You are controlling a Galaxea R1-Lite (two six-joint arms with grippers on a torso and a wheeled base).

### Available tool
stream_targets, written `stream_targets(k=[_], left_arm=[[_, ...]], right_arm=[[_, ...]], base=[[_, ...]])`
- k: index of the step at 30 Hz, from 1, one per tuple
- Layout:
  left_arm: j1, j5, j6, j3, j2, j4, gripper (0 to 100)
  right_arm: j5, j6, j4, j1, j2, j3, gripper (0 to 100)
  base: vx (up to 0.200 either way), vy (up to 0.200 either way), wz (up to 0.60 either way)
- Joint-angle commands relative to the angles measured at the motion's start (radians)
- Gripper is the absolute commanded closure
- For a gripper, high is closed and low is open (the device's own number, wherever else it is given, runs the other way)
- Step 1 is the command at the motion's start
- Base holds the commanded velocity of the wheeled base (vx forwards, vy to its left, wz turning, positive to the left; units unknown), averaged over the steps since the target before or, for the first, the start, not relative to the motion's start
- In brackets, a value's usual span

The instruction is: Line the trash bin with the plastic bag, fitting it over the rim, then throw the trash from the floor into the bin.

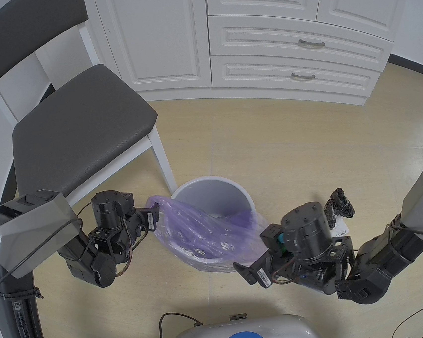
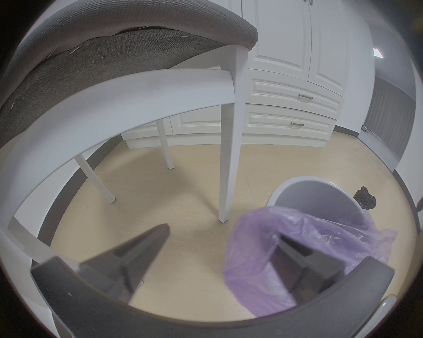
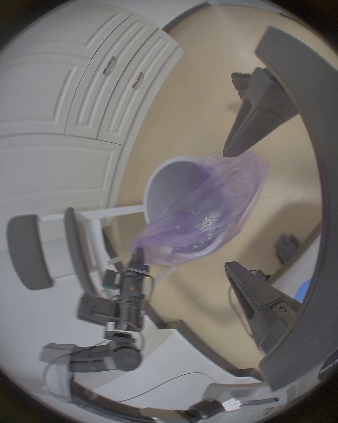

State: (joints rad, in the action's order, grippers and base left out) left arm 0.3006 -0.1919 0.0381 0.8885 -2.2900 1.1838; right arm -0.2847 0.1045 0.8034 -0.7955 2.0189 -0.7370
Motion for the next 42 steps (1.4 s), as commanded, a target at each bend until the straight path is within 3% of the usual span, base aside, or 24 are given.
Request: stream_targets(k=[1,5,14,20,30,31,42], left_arm=[[-0.011,0.022,0.006,-0.036,0.02,-0.003,0],[-0.012,0.054,0.008,-0.059,0.035,-0.003,0],[-0.023,0.062,0.009,-0.077,0.057,0.003,0],[-0.025,0.08,0.017,-0.097,0.07,0.007,0],[-0.029,0.08,0.019,-0.097,0.078,0.007,0],[-0.029,0.08,0.019,-0.097,0.078,0.007,0],[-0.031,0.08,0.019,-0.097,0.078,0.007,0]], right_arm=[[-0.143,0.143,-0.199,-0.119,0.018,-0.203,0],[-0.185,0.213,-0.197,-0.129,0.095,-0.237,0],[-0.205,0.219,-0.208,-0.151,0.218,-0.348,0],[-0.226,0.265,-0.213,-0.122,0.308,-0.435,0],[-0.228,0.273,-0.213,-0.071,0.36,-0.51,0],[-0.228,0.273,-0.214,-0.07,0.362,-0.515,100],[-0.228,0.274,-0.239,-0.025,0.374,-0.639,100]], base=[[0.0,0.0,0.0],[0.0,0.0,0.0],[0.0,0.0,0.0],[0.0,0.0,0.0],[0.0,0.0,0.0],[0.0,0.0,0.0],[0.0,0.0,0.0]])
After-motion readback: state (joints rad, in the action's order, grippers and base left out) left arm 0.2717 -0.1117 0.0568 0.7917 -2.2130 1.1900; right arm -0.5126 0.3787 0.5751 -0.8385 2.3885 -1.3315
